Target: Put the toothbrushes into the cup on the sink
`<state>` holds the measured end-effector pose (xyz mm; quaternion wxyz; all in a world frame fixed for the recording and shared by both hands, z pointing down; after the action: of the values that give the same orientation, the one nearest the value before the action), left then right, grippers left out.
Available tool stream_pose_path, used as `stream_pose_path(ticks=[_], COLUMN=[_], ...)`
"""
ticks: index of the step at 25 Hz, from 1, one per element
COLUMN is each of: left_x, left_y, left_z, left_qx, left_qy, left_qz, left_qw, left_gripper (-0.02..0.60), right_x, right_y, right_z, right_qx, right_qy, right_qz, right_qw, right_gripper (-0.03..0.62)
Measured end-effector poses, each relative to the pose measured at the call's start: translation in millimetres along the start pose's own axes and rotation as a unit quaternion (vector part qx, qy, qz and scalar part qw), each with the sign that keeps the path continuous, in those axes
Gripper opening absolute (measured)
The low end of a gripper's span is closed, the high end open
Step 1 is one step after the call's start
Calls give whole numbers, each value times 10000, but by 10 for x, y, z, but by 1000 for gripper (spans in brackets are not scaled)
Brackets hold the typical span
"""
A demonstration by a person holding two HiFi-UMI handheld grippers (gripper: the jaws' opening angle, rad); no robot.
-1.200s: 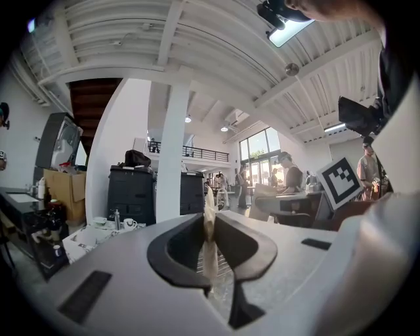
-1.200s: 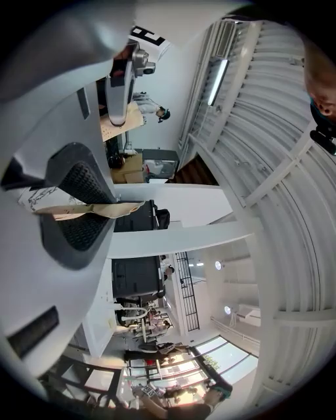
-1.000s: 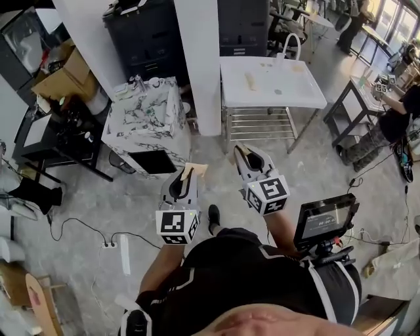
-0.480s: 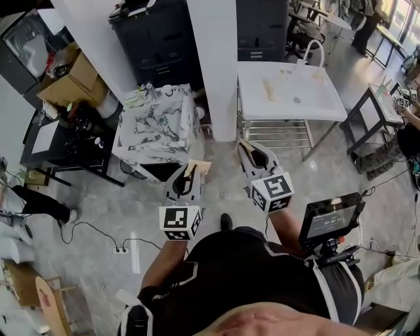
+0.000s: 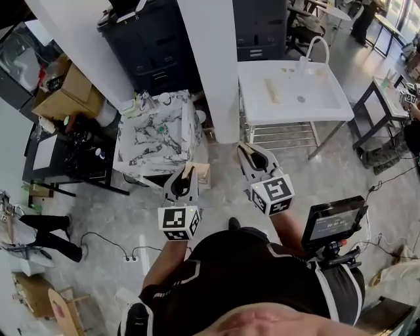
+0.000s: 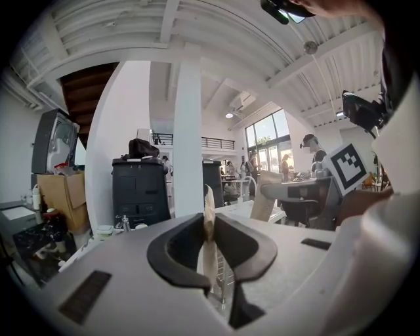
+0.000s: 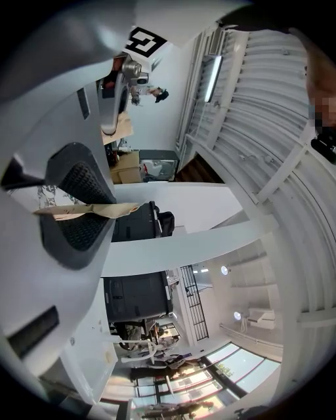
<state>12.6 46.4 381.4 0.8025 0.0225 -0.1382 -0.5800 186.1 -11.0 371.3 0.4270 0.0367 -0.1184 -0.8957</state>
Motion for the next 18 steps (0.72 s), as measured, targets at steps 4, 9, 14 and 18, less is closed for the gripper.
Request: stream_pose_path(ticks=[4,9,14,18], left_x=[112,159,116,191], left_y=[-111,-360,-535,-793], left_z=[-30,-24,-66,-43], left_qx=[74,98,37,53], left_qy=[-14,-17,28,131], left_qz=[31,-169,-332,-360], left_qw=[10000,9998,9994,9993], left_gripper=[54,54,54,54], right_x=[156,415,523,752], right_y=[50,19,-79,-170], right_z=[-9,-64,-145,-144], right_qx=[72,29,14,-66], right_qy=[-2,35,100,119], right_qz=[-33,-169,-274,-298], right_qw=[10000,9998,9996,9995], right_gripper=[49,48,48,48])
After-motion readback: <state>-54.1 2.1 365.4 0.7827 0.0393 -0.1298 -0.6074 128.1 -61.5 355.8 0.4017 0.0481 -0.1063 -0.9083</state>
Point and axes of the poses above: the fingertips, and each gripper's own axes: x forward along the fingers, y to its right, z out of its underside, the point moved 4 cm from there along -x, backward along the fingers, and after that the axes turned 9 degrees about x, right-handed, at the moved point
